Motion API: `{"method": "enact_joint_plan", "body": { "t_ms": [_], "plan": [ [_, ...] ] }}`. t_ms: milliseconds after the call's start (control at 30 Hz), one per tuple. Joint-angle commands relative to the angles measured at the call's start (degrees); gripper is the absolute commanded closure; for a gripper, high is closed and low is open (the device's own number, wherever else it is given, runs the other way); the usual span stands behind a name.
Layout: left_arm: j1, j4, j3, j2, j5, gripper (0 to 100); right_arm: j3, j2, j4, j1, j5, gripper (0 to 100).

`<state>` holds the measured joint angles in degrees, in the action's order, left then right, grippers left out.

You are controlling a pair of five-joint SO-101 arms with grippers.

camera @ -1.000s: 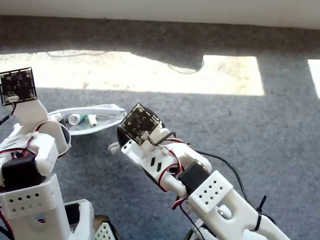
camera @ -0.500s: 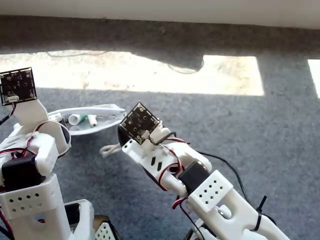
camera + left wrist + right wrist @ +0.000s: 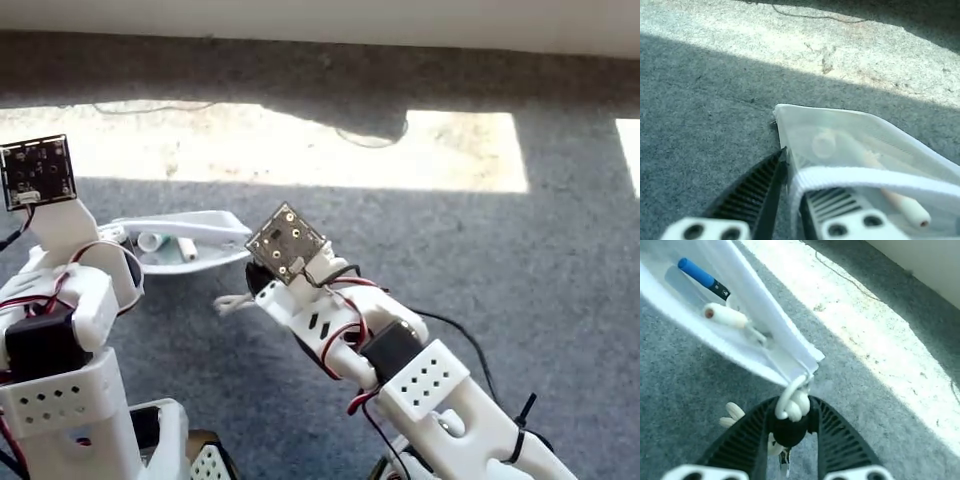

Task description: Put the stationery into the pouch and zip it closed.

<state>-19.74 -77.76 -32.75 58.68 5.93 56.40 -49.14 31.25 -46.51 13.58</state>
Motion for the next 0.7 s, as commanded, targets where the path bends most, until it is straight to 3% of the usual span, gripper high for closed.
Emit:
{"method": "enact_joint_plan", "body": {
  "t_ms": [0, 300, 500, 667],
  "plan": [
    [0.66, 1.32, 1.36, 2.15, -0.53, 99, -3.03, -0.57, 5.85, 0.75, 0.53, 99.2],
    [0.66, 1.41, 1.8, 2.24, -4.22, 99, -15.78, -0.48, 26.59, 0.66, -0.79, 99.2],
    [0.92, 1.67, 1.8, 2.24, -3.96, 79, -18.15, -0.48, 35.65, -3.03, -0.62, 99.2],
    [2.24, 1.93, 2.51, 2.24, -4.04, 78, -19.12, -0.66, 41.98, -6.2, 1.76, 99.2]
  ]
}}
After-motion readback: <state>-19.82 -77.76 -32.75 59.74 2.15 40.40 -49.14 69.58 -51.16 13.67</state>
